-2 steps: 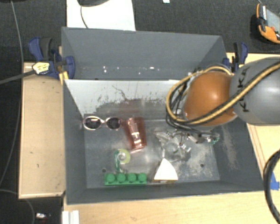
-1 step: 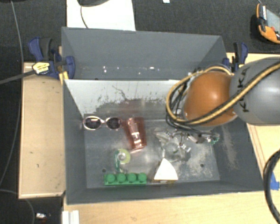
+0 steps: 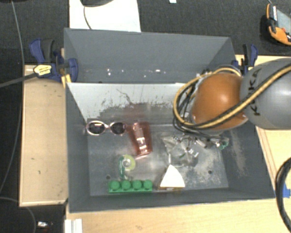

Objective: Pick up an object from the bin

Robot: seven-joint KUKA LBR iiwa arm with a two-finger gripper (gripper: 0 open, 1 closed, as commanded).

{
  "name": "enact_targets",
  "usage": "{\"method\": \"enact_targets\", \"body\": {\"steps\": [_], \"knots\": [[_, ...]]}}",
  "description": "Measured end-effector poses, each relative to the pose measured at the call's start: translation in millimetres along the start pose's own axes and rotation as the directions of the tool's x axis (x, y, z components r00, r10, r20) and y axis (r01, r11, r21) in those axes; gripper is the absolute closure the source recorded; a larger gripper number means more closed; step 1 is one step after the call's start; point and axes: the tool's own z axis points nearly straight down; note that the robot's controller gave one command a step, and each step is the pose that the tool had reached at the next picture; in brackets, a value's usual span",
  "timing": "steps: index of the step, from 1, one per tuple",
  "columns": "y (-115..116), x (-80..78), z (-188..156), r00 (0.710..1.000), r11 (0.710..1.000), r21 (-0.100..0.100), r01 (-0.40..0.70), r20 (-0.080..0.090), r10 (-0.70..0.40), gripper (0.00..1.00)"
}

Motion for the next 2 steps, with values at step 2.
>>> {"method": "enact_targets", "body": {"steps": [2], "knots": [[-1.1, -2.7, -38.0, 1.0, 1.0, 0.004, -0.004, 0.007, 0.004, 1.0]]}}
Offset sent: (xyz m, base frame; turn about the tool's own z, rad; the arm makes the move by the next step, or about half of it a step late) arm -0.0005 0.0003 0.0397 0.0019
